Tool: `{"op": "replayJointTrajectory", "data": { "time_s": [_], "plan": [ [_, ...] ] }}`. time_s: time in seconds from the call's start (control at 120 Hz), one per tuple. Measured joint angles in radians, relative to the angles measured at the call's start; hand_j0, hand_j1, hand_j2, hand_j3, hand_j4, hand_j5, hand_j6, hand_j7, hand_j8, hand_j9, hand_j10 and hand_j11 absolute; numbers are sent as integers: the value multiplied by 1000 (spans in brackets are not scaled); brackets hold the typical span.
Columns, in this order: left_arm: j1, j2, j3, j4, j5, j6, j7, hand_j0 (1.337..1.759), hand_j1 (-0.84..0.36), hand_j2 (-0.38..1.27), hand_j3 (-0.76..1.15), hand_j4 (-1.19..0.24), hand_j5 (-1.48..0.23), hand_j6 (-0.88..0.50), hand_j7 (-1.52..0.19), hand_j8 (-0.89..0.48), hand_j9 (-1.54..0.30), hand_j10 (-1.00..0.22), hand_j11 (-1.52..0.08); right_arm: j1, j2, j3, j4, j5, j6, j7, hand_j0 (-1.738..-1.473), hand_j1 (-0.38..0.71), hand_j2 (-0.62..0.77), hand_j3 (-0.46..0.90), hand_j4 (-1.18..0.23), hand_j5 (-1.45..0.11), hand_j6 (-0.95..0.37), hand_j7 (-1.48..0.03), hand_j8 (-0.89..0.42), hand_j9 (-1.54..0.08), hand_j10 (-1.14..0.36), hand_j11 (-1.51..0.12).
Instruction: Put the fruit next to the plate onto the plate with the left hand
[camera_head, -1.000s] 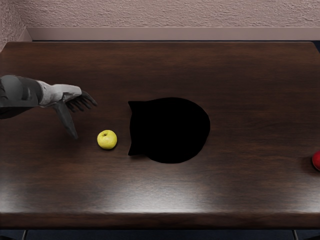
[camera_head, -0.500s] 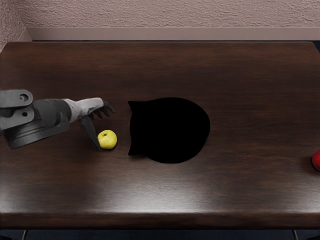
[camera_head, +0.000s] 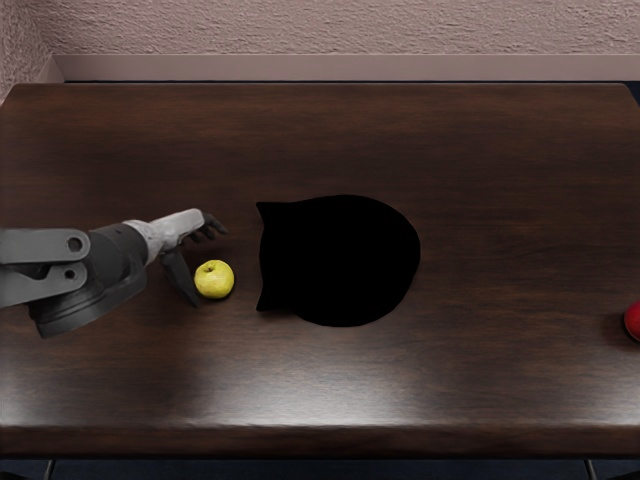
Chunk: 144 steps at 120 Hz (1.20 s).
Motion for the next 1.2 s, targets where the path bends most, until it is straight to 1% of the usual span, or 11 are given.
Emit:
{"op": "replayJointTrajectory", "data": {
  "time_s": [0.125,0.192,0.275,0.492,0.633,0.742,0.892,0.967,1.117,1.167,1.2],
  "plan": [
    [4,-9,5,-1,16,24,0,1658,9,59,0,-287,-371,-288,-371,-288,-371,-287,-371,0,0,0,0,0,0,0,-1658,-310,-7,0,-33,-43,-33,-43,-33,-43,-33,-43],
    [7,-12,5,-1,26,35,0,1658,-20,64,0,-311,-402,-312,-402,-312,-402,-311,-402,0,0,0,0,0,0,0,-1658,-310,-7,0,-33,-43,-33,-43,-33,-43,-33,-43],
    [30,-17,6,-1,39,45,0,1658,-66,72,0,-349,-452,-350,-451,-350,-451,-349,-451,0,0,0,0,0,0,0,-1658,-310,-7,0,-33,-43,-33,-43,-33,-43,-33,-43],
    [43,-27,6,-4,71,75,0,1658,-144,92,0,-415,-538,-415,-538,-415,-537,-415,-537,0,0,0,0,0,0,0,-1658,-310,-7,0,-33,-43,-33,-43,-33,-43,-33,-43],
    [50,-32,6,-5,84,86,0,1658,-188,143,0,-437,-575,-438,-574,-439,-573,-439,-573,0,0,0,0,0,0,0,-1658,-310,-7,0,-33,-43,-33,-43,-33,-43,-33,-43],
    [59,-58,6,-5,99,97,1,1658,-205,130,0,-449,-590,-450,-589,-451,-588,-451,-587,0,0,0,0,0,0,0,-1658,-310,-7,0,-33,-43,-33,-43,-33,-43,-33,-43],
    [69,-64,6,-5,117,106,0,1658,-214,115,0,-469,-603,-452,-605,-443,-606,-468,-606,0,0,0,0,0,0,0,-1658,-310,-7,0,-33,-43,-33,-43,-33,-43,-33,-43],
    [75,-64,6,-4,121,108,0,1658,-253,117,0,-508,-645,-485,-649,-474,-652,-504,-652,0,0,0,0,0,0,0,-1658,-310,-7,0,-33,-43,-33,-43,-33,-43,-33,-43],
    [83,-64,6,-4,139,109,0,1656,-262,201,0,-582,-736,-490,-747,-473,-755,-572,-755,0,0,0,0,0,0,0,-1658,-310,-7,0,-33,-43,-33,-43,-33,-43,-33,-43],
    [84,-64,6,-3,142,109,0,1656,-267,318,0,-610,-771,-496,-782,-487,-792,-599,-792,0,0,0,0,0,0,0,-1658,-310,-7,0,-33,-43,-33,-43,-33,-43,-33,-43],
    [86,-64,6,-3,143,109,0,1655,-271,332,0,-630,-792,-502,-805,-495,-816,-617,-816,0,0,0,0,0,0,0,-1658,-310,-7,0,-33,-43,-33,-43,-33,-43,-33,-43]
  ]
}}
